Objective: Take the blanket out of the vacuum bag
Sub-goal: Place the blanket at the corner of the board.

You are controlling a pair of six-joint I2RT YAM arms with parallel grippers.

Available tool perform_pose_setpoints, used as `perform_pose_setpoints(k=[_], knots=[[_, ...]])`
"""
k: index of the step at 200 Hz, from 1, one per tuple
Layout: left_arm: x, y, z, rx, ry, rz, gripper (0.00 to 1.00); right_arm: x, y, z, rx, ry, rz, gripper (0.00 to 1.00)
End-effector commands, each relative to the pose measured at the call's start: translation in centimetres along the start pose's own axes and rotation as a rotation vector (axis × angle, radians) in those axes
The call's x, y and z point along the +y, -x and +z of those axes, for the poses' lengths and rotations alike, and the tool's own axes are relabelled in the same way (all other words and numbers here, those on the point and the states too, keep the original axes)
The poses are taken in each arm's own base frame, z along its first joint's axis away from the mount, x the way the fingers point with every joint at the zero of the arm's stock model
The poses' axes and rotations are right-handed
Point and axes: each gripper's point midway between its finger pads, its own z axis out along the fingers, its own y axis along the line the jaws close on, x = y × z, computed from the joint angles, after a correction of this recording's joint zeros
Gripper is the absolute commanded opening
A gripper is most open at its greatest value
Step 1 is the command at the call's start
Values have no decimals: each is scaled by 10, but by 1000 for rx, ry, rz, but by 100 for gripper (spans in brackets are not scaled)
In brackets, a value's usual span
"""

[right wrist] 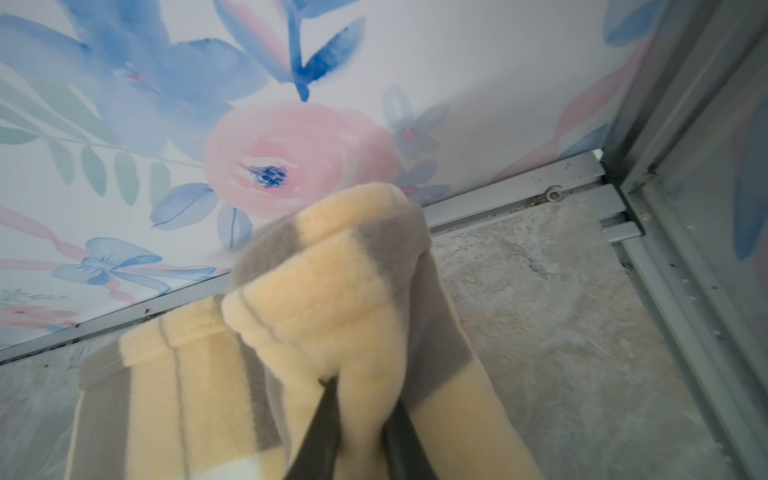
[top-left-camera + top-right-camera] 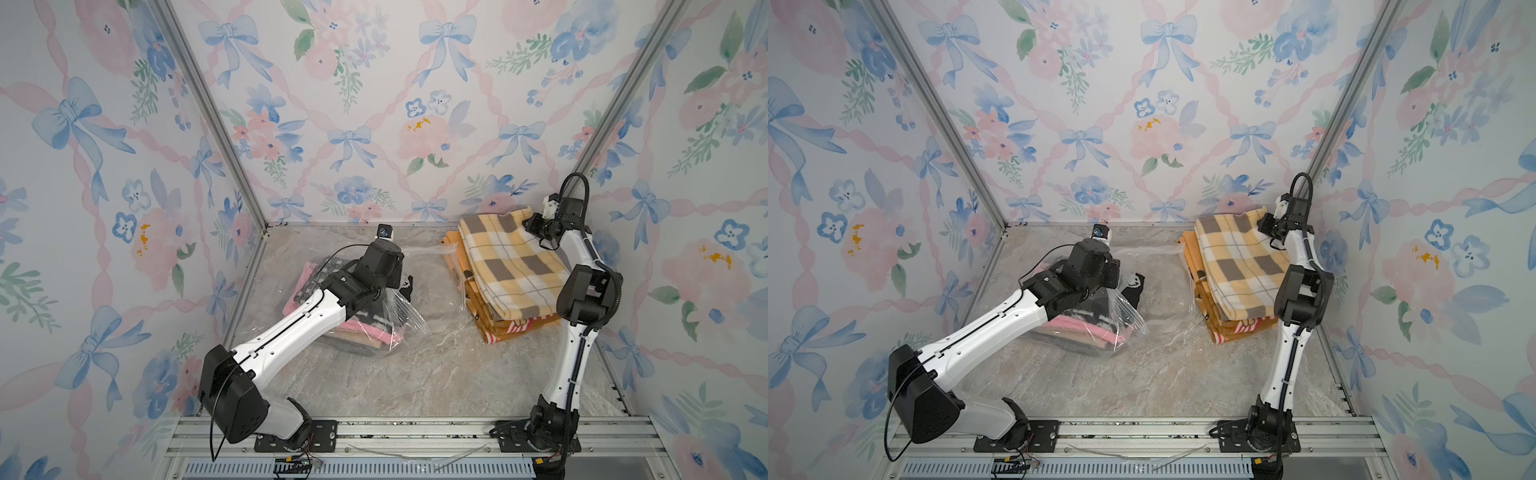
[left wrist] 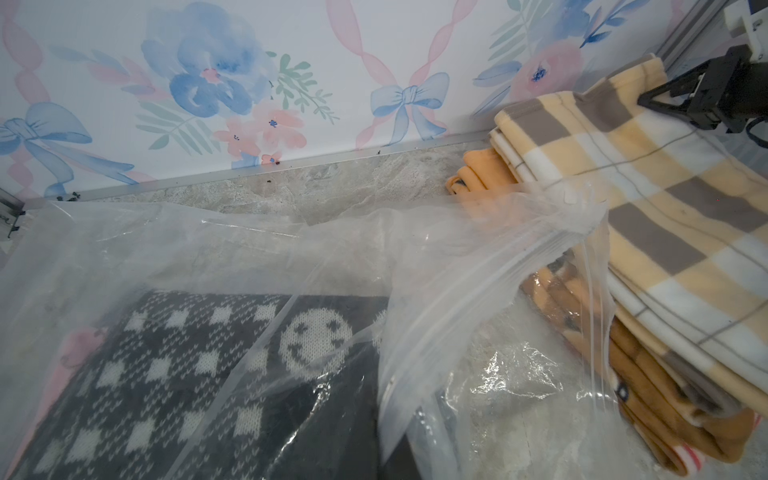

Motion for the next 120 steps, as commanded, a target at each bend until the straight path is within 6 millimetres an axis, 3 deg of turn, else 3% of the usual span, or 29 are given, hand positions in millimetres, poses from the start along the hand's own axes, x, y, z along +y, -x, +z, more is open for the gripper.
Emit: perform_pose_setpoints(k=[1,11,27,43,53,75,94,120], knots=[[-1,4,-1,-4,11,3,0,-7,15,-43,-33,-316,-131,73],[0,4,-2,-5,13,4,0,-13,24,-66,-76,-463,-175,87],[2,3,-3,-4,17,7,0,-7,37,-100,-138,-640,-260,100],[4,3,-6,-10,23,11,0,9,46,-127,-180,-714,-313,96],[6,3,-8,-16,28,12,0,28,48,-136,-191,-668,-337,96],[14,4,-14,-28,41,5,0,82,26,-128,-131,-472,-405,96],[22,3,-17,-35,61,-2,0,127,-14,-102,-13,-274,-443,96],[47,-8,-16,-19,120,-61,0,155,-65,-67,111,-249,-515,96]])
